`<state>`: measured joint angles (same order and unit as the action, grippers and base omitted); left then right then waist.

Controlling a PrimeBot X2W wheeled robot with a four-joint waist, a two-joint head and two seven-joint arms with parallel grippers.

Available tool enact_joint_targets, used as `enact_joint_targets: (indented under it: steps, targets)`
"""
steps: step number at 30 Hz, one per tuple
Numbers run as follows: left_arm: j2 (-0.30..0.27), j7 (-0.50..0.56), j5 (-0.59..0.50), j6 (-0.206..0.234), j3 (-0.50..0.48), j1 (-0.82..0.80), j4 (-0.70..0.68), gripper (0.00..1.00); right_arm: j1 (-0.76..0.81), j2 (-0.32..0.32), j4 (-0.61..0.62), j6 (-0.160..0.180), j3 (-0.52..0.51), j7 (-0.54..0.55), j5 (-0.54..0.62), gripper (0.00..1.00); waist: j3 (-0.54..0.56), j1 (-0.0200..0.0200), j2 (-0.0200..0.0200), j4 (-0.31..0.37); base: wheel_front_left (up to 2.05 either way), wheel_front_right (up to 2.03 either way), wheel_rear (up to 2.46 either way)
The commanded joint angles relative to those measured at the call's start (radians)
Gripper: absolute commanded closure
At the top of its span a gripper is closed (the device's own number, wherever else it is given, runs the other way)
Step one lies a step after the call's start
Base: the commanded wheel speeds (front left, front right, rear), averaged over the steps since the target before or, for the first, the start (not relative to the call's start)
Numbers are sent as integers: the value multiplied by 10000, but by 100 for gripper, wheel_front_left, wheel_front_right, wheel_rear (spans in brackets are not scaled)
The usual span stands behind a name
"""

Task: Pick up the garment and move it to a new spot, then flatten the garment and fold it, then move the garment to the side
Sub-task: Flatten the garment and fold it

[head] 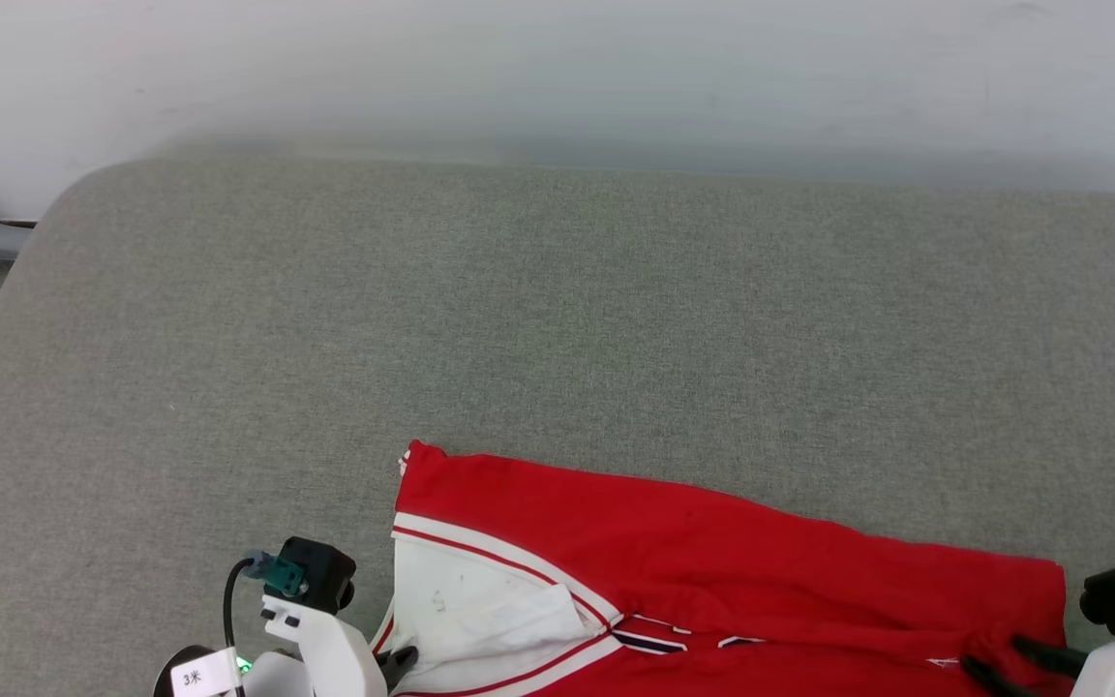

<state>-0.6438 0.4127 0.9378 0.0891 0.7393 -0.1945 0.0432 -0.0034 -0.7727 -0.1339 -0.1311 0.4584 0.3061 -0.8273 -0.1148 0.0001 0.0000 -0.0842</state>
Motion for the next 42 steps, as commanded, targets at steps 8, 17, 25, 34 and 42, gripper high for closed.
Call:
enact_joint_targets:
  steps: [8, 17, 25, 34, 42]
  targets:
    - [123, -797, -149, 194, -272, 220, -74, 0, -233, 43, -147, 9, -198, -309, -504, 0, 488, -1, 0, 64, 0, 0, 0]
    - [548, -4540, -1206, 499, -1426, 305, -562, 0, 378, 620, -118, 9, -2056, 985, -1649, 0, 756, -1, 0, 129, 0, 0, 0]
    - [1363, -6780, -3263, 481, -2608, 303, -534, 0, 709, 1783, -132, 9, -3921, 2576, -995, 0, 445, -1, 0, 47, 0, 0, 0]
    - [3254, -6785, -6893, -463, -5394, 1342, -2103, 0, 392, 3492, -564, 9, -6141, 4121, 436, 0, 96, -1, 0, -146, 0, 0, 0]
    - [4243, -6777, -8507, -1275, -6330, 1578, -2766, 0, -14, 4597, -804, 9, -7432, 5188, 1370, 0, -206, -1, 0, -318, 0, 0, 0]
